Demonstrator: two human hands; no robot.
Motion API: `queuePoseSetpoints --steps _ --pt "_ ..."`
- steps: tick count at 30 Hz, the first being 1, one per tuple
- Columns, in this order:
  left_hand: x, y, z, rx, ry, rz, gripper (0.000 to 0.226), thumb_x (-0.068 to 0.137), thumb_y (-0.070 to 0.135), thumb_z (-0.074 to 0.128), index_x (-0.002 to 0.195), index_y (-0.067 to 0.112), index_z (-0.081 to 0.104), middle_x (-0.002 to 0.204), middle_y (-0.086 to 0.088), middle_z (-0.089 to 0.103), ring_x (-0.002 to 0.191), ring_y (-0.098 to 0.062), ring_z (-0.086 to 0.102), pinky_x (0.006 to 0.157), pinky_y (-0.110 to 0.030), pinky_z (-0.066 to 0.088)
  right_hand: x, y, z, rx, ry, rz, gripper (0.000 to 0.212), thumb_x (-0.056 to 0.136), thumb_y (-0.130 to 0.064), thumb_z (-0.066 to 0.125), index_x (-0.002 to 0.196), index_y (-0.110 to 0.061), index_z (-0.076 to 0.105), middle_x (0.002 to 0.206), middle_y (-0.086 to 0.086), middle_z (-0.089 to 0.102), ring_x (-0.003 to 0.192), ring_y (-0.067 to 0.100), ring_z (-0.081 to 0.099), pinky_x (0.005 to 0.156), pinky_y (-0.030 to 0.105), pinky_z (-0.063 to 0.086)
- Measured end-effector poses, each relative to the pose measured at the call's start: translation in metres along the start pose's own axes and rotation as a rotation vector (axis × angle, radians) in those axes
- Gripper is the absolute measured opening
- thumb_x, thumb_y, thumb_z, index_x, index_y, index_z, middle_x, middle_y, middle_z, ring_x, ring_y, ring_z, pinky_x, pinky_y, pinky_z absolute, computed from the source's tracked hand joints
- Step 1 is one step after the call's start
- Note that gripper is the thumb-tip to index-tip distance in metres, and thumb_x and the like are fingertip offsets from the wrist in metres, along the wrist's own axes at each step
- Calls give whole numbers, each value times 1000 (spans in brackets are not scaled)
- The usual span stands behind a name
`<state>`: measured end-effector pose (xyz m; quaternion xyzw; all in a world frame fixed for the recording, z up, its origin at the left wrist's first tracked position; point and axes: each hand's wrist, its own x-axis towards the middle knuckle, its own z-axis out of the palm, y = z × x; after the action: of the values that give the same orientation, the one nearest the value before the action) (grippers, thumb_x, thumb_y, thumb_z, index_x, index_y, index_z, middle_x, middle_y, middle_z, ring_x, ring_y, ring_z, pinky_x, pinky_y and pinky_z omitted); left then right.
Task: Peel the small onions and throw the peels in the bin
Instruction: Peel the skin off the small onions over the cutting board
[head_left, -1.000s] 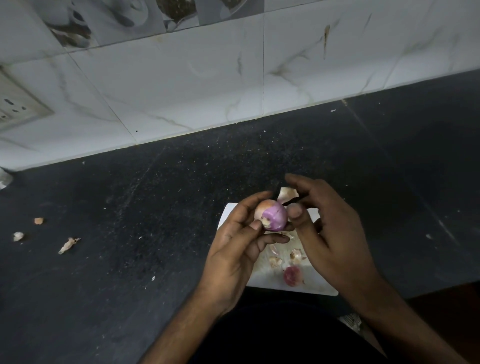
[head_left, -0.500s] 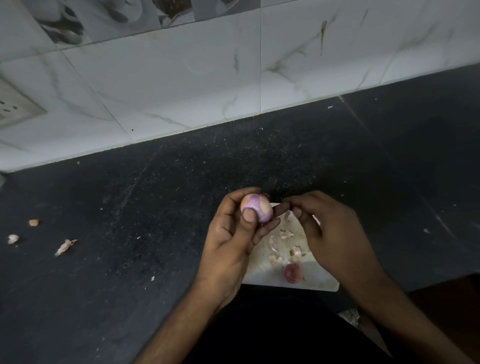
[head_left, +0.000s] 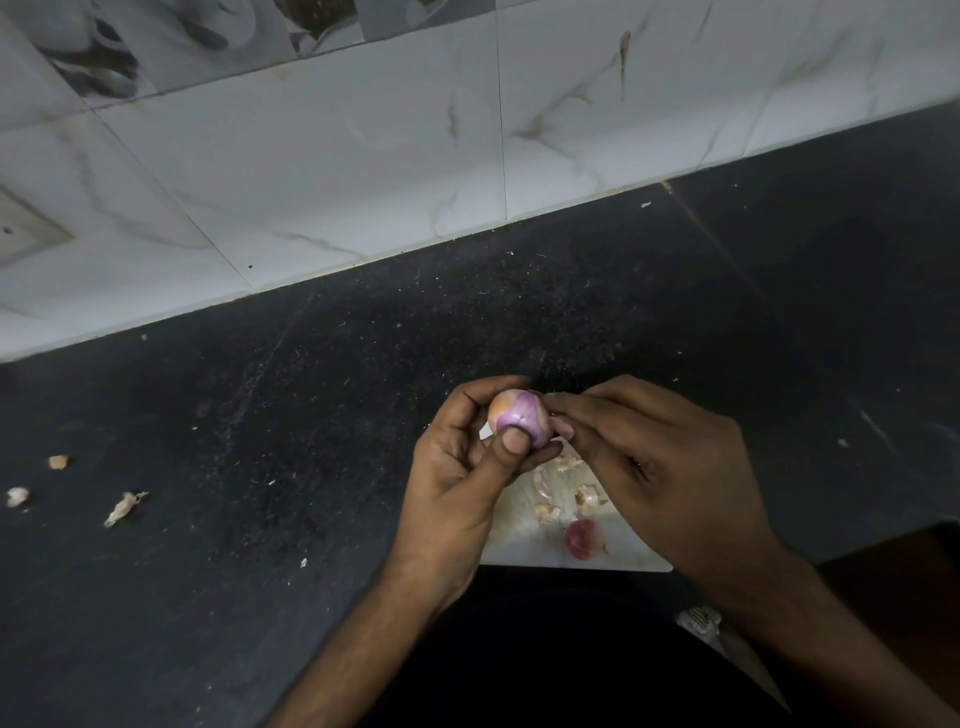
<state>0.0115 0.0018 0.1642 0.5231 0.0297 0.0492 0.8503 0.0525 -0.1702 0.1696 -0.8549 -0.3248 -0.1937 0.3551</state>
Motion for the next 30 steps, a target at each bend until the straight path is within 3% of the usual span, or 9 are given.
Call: queuePoseSetpoints --steps 10,18,24,27,30 --pt "-1 0 0 0 4 -16 43 80 35 80 115 13 66 102 -7 74 90 -18 74 84 -31 58 2 0 -3 -79 78 -116 20 91 -19 77 109 -11 81 94 1 78 80 17 74 59 37 58" --pt "-2 -1 1 -33 32 -41 48 78 42 82 114 13 69 109 -11 72 99 -25 72 86 -35 58 3 -1 0 -110 125 -136 19 99 -23 69 104 -10 82 94 0 79 80 15 74 65 30 57" --pt "-5 -5 0 -81 -8 -33 48 89 35 72 127 7 63 125 -17 65 116 -32 67 92 -37 56 1 -1 5 -47 131 104 15 95 -26 70 99 -17 81 91 -7 75 82 11 69 61 26 53" --pt "-5 -8 -4 -130 -9 -64 38 96 22 59 130 6 62 135 -18 62 123 -43 61 91 -35 57 2 1 4 -37 143 230 14 94 -28 67 96 -22 79 87 -11 72 80 11 67 59 32 53" --pt "-6 -10 -3 -115 -43 -58 36 97 14 53 129 5 63 128 -15 66 111 -36 67 84 -32 59 2 1 5 -54 119 301 13 91 -31 66 94 -26 77 85 -15 70 79 10 64 58 37 53"
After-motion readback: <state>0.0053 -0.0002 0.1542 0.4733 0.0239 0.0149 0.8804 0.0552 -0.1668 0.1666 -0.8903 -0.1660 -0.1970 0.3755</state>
